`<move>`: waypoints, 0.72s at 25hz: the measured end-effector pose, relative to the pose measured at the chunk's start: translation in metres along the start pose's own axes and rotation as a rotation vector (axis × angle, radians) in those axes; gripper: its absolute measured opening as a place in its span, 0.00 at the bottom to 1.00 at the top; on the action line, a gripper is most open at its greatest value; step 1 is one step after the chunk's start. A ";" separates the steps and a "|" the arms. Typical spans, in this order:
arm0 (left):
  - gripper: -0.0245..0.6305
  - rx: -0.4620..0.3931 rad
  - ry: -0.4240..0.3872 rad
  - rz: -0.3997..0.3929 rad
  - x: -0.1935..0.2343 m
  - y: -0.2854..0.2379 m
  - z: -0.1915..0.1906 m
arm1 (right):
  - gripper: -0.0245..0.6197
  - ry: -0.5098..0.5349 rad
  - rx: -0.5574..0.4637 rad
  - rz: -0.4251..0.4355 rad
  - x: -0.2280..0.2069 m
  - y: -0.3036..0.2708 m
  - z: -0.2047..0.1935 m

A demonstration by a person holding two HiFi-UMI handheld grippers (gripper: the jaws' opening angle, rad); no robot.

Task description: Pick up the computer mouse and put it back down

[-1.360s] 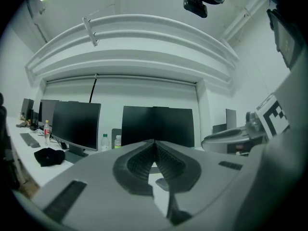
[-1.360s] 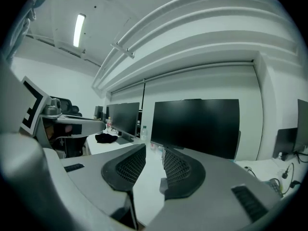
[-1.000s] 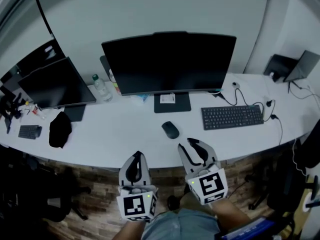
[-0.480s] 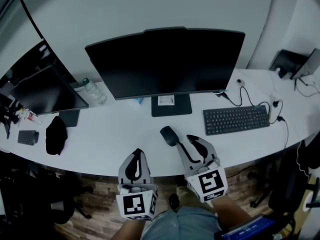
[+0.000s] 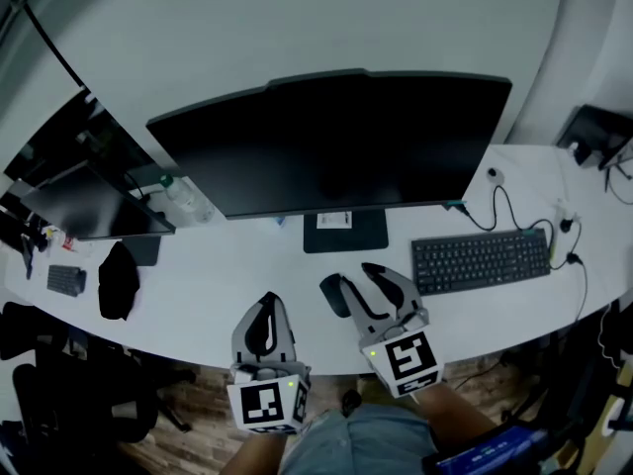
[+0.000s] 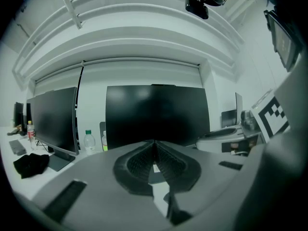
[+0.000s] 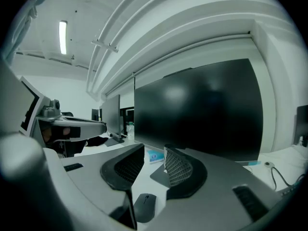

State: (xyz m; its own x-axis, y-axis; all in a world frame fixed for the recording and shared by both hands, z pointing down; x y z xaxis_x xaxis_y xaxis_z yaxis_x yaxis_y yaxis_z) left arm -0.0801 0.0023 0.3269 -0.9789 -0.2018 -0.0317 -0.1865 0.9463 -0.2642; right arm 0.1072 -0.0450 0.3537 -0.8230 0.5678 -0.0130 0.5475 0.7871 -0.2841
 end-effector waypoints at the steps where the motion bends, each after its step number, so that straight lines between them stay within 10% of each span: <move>1: 0.05 -0.009 -0.007 0.006 -0.001 -0.003 0.004 | 0.26 -0.003 -0.008 0.009 -0.003 -0.003 0.003; 18: 0.05 0.022 -0.001 0.014 0.027 -0.042 0.009 | 0.36 -0.013 0.088 0.050 -0.004 -0.059 -0.006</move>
State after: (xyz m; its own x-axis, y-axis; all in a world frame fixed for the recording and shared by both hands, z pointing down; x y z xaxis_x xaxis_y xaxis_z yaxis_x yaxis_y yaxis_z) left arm -0.0978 -0.0451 0.3287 -0.9813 -0.1892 -0.0367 -0.1711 0.9430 -0.2854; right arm 0.0789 -0.0924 0.3767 -0.7970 0.6025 -0.0421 0.5735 0.7332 -0.3655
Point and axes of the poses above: the fingertips, and each gripper's own axes: y backward along the fingers, x to its left, z out of its top, the point moved 9 cm from there along y, backward along the fingers, and after that the axes turned 7 degrees about x, right-handed, at the moved point
